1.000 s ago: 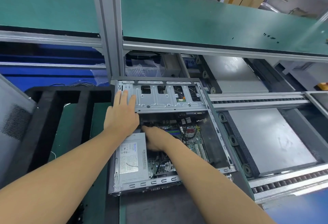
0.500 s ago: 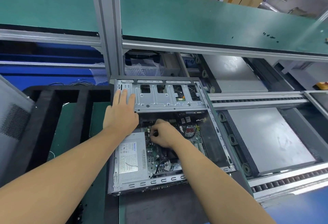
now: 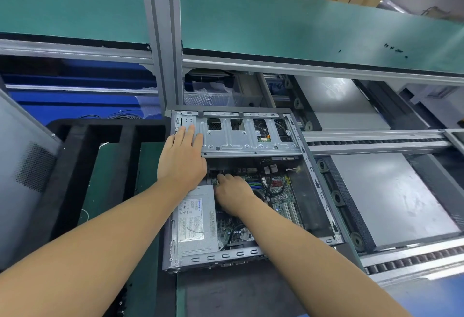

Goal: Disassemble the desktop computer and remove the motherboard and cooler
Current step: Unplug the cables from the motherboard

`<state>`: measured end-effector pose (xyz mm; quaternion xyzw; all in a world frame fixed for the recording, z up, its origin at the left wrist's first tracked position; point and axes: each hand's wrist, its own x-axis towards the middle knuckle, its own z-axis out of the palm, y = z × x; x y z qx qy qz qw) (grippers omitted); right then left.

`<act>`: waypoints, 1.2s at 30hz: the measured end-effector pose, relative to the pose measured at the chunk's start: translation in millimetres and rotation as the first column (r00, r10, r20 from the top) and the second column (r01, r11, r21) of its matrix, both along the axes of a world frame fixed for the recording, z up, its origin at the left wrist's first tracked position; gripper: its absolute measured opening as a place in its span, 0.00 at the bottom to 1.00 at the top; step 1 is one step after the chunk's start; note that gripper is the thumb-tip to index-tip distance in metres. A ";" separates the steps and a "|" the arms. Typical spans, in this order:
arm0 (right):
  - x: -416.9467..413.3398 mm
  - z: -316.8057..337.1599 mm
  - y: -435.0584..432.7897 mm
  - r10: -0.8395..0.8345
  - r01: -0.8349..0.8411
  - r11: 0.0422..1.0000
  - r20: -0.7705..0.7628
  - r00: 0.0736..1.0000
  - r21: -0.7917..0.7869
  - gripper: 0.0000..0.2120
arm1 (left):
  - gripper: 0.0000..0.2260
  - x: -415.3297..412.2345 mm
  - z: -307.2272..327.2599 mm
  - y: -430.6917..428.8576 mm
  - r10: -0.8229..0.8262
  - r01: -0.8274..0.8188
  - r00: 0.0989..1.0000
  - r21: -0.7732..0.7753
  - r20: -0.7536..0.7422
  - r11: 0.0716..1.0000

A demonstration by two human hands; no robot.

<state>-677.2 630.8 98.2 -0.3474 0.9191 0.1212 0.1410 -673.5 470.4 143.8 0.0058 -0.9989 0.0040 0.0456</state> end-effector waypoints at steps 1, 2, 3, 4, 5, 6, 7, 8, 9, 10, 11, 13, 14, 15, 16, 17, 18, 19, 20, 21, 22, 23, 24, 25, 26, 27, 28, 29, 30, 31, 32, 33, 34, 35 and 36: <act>-0.1 -0.6 1.7 -0.013 0.014 1.000 0.028 1.000 -0.013 0.14 | 0.27 0.3 0.4 0.2 0.003 -0.003 1.000 0.001 0.002 1.000; -0.9 -1.6 4.1 -0.034 0.036 0.999 0.062 0.997 -0.033 0.15 | 0.27 0.5 1.0 0.1 0.005 -0.005 1.000 0.005 0.001 1.000; -2.1 -2.2 6.3 -0.062 0.067 0.997 0.102 0.993 -0.047 0.17 | 0.26 0.5 1.6 -0.1 0.008 -0.008 1.000 0.011 -0.001 1.000; -3.7 -2.3 8.1 -0.098 0.107 0.993 0.144 0.985 -0.051 0.20 | 0.26 0.4 2.0 -0.4 0.012 -0.011 1.000 0.017 -0.003 1.000; -5.8 -2.3 9.1 -0.138 0.149 0.988 0.181 0.974 -0.046 0.22 | 0.26 0.1 2.1 -0.6 0.015 -0.015 1.000 0.021 -0.002 1.000; -8.0 -2.6 9.2 -0.172 0.183 0.982 0.203 0.964 -0.038 0.23 | 0.26 -0.2 2.0 -0.8 0.017 -0.017 1.000 0.023 -0.001 1.000; -9.6 -3.1 8.5 -0.193 0.204 0.979 0.207 0.959 -0.029 0.23 | 0.26 0.0 1.9 -0.7 0.020 -0.020 1.000 0.023 0.001 1.000; -10.2 -3.9 7.5 -0.200 0.208 0.978 0.196 0.960 -0.019 0.22 | 0.27 0.3 2.1 -0.6 0.022 -0.022 1.000 0.023 0.003 0.999; -10.2 -4.8 6.4 -0.199 0.204 0.979 0.175 0.964 -0.009 0.21 | 0.27 0.5 2.3 -0.5 0.023 -0.023 1.000 0.023 0.003 0.999; -9.6 -6.3 5.5 -0.197 0.200 0.980 0.153 0.968 -0.003 0.20 | 0.27 1.0 2.7 -0.5 0.023 -0.023 1.000 0.022 0.002 0.999; -9.0 -7.4 4.5 -0.199 0.201 0.980 0.133 0.971 0.002 0.20 | 0.27 1.0 3.2 -0.6 0.023 -0.023 1.000 0.019 -0.001 1.000; -6.2 -7.9 0.8 -0.221 0.219 0.975 0.087 0.971 0.031 0.18 | 0.26 0.9 3.7 -0.6 0.021 -0.021 1.000 0.012 -0.004 1.000; -4.8 -7.9 -2.1 -0.230 0.227 0.972 0.062 0.971 0.053 0.16 | 0.26 1.0 3.8 -0.4 0.020 -0.020 1.000 0.011 -0.004 1.000; -3.7 -8.5 -5.2 -0.235 0.231 0.970 0.044 0.971 0.076 0.14 | 0.26 1.1 4.0 -0.2 0.020 -0.020 1.000 0.012 -0.004 1.000; -2.8 -9.0 -7.4 -0.237 0.234 0.968 0.032 0.971 0.093 0.13 | 0.26 1.2 4.1 -0.2 0.020 -0.020 1.000 0.011 -0.006 1.000; -2.2 -9.0 -8.7 -0.236 0.232 0.968 0.032 0.971 0.100 0.14 | 0.26 1.3 4.2 -0.3 0.020 -0.020 1.000 0.008 -0.008 1.000; -1.9 -8.7 -8.2 -0.234 0.229 0.968 0.041 0.971 0.098 0.14 | 0.27 1.4 4.2 -0.4 0.021 -0.021 1.000 0.005 -0.010 1.000; -2.0 -8.4 -6.8 -0.236 0.231 0.969 0.054 0.970 0.083 0.15 | 0.27 1.4 4.2 -0.6 0.022 -0.022 1.000 0.002 -0.008 1.000; -2.1 -8.2 -4.9 -0.241 0.237 0.970 0.064 0.968 0.064 0.16 | 0.27 1.6 4.3 -0.9 0.022 -0.022 1.000 0.000 -0.003 1.000; -2.1 -7.8 -3.0 -0.244 0.241 0.969 0.069 0.967 0.047 0.18 | 0.27 1.5 4.2 -0.9 0.021 -0.021 1.000 -0.001 0.002 1.000; -2.0 -8.1 -1.3 -0.246 0.244 0.969 0.071 0.967 0.035 0.19 | 0.27 1.7 4.0 -0.8 0.020 -0.020 1.000 -0.001 0.002 1.000; -2.1 -9.1 -0.6 -0.245 0.244 0.970 0.072 0.967 0.025 0.18 | 0.27 1.9 3.9 -0.7 0.020 -0.020 1.000 0.000 -0.001 1.000; -1.8 -9.8 -0.3 -0.246 0.246 0.969 0.076 0.966 0.020 0.17 | 0.27 2.1 4.1 -0.5 0.020 -0.020 1.000 0.002 -0.004 1.000; -1.8 -10.8 0.0 -0.247 0.247 0.969 0.080 0.966 0.016 0.16 | 0.27 2.2 4.4 -0.1 0.021 -0.021 1.000 0.004 -0.006 1.000; -1.6 -11.1 0.7 -0.249 0.249 0.968 0.084 0.965 0.011 0.16 | 0.27 2.4 4.8 -0.2 0.022 -0.022 1.000 0.007 -0.005 1.000; -1.6 -11.3 1.0 -0.250 0.251 0.968 0.085 0.964 -0.001 0.15 | 0.27 2.6 4.8 -0.5 0.022 -0.022 1.000 0.007 -0.004 1.000; -1.5 -10.5 1.0 -0.258 0.261 0.965 0.090 0.962 -0.028 0.15 | 0.27 2.8 4.6 -0.8 0.021 -0.021 1.000 0.003 -0.004 1.000; -1.6 -8.4 0.7 -0.272 0.280 0.957 0.105 0.957 -0.072 0.15 | 0.27 2.8 4.5 -1.2 0.021 -0.021 1.000 -0.004 -0.006 1.000; -2.1 -5.3 0.2 -0.310 0.330 0.932 0.145 0.940 -0.149 0.15 | 0.27 2.7 4.5 -1.4 0.022 -0.022 1.000 -0.008 -0.006 1.000; -3.4 -1.8 0.5 -0.358 0.402 0.884 0.209 0.910 -0.237 0.14 | 0.27 2.5 4.7 -1.4 0.024 -0.024 1.000 -0.008 -0.005 1.000; -4.6 1.4 2.3 -0.399 0.474 0.821 0.275 0.875 -0.319 0.14 | 0.27 2.5 4.6 -1.2 0.025 -0.025 1.000 -0.009 -0.003 1.000; -5.6 4.4 5.4 -0.426 0.532 0.754 0.331 0.842 -0.384 0.14 | 0.27 2.3 4.3 -1.1 0.026 -0.026 1.000 -0.010 -0.003 1.000; -6.5 7.3 10.2 -0.449 0.587 0.673 0.383 0.808 -0.449 0.14 | 0.27 2.0 4.1 -1.1 0.026 -0.026 1.000 -0.011 -0.003 1.000; -7.9 10.1 16.7 -0.470 0.650 0.554 0.448 0.760 -0.521 0.14 | 0.27 1.8 4.3 -1.0 0.025 -0.025 1.000 -0.013 -0.002 1.000; -9.1 13.7 24.1 -0.482 0.709 0.394 0.525 0.702 -0.585 0.14 | 0.27 1.9 4.6 -0.6 0.024 -0.024 1.000 -0.013 0.001 1.000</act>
